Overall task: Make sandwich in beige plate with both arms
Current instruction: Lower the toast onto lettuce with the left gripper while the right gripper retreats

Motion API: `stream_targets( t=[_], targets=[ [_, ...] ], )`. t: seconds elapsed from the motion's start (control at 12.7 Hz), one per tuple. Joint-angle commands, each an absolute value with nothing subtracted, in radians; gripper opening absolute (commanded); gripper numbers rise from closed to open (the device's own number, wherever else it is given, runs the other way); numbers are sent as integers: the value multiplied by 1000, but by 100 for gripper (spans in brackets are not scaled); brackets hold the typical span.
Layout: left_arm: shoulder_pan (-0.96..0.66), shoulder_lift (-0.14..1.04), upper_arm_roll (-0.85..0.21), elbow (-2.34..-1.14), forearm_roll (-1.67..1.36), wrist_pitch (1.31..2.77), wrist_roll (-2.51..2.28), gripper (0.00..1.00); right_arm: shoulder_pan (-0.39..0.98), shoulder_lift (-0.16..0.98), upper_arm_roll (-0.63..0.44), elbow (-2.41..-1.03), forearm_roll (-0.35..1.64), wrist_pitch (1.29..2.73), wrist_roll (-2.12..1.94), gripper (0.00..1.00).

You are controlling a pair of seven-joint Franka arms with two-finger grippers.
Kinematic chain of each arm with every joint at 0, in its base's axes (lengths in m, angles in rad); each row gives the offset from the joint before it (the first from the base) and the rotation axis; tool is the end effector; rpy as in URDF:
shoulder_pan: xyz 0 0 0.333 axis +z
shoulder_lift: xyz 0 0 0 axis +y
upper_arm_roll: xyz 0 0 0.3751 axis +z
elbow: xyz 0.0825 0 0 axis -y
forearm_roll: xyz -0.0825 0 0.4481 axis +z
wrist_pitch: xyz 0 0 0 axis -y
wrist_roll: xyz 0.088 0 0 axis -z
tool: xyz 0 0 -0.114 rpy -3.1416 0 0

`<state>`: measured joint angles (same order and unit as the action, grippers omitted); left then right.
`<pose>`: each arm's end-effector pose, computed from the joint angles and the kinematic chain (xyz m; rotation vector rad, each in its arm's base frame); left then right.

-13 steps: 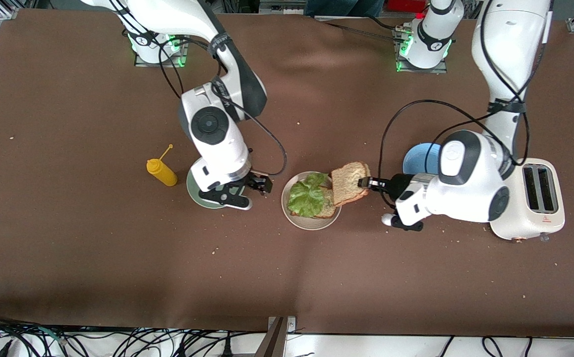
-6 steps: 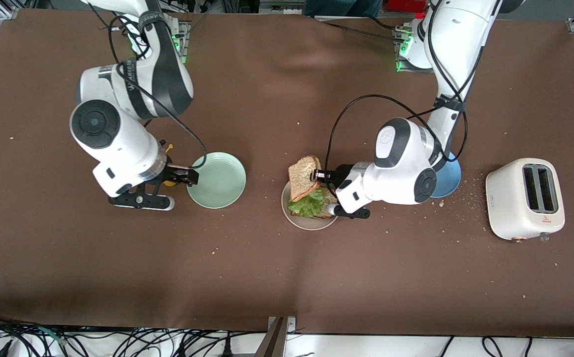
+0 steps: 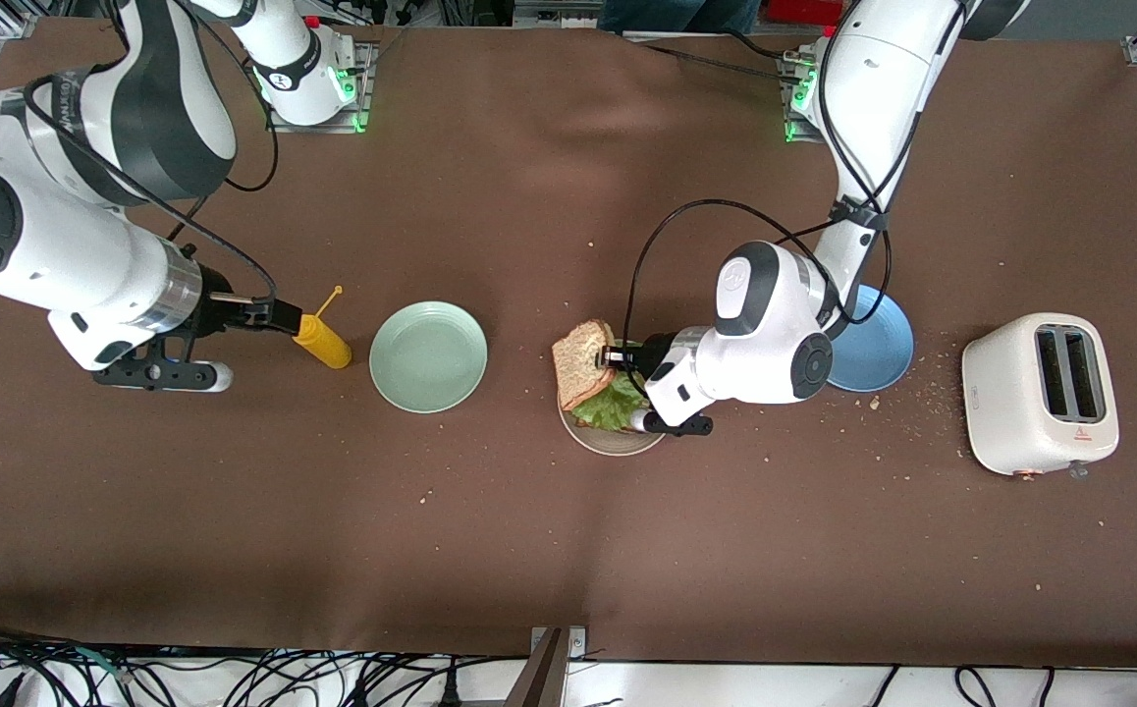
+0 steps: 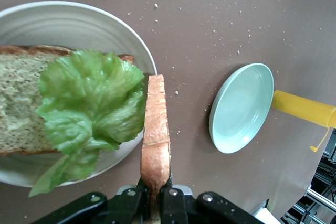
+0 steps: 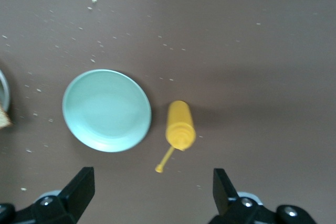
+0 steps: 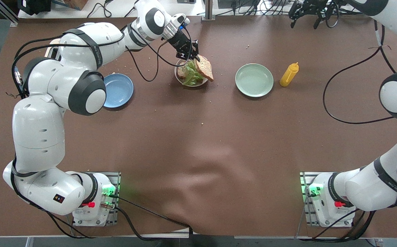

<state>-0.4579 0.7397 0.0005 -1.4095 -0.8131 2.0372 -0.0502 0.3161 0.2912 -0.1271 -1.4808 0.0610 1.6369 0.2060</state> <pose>0.7152 -0.4025 0.2717 2.4672 0.0204 -0.3571 0.6976 0.1515 0.5365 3.1316 -0.0348 -0.2114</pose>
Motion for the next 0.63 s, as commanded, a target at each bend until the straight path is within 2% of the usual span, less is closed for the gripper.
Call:
stream_targets(
  t=[0.0,0.16,0.24,0.31,0.39,0.55],
  targets=[
    [-456,756,12,-1396,-836,2039,-34,0,182,99,-26,-1690,-62,1754,55,100],
    [-450,782,18,-1391,-838,2040,-34,3,126,20,-23,-1720,-57,1735,11,100],
    [-437,784,18,-1393,-836,2052,-34,22,115,3,-23,-1710,-57,1691,12,100],
    [-430,788,18,-1394,-836,2068,-32,55,95,-3,-23,-1704,-55,1648,12,100],
    [-420,802,18,-1393,-836,2071,-23,77,89,-6,-23,-1706,-46,1635,14,100],
    [-388,804,20,-1394,-836,2071,18,99,89,-20,-23,-1712,6,1614,105,100]
  ],
)
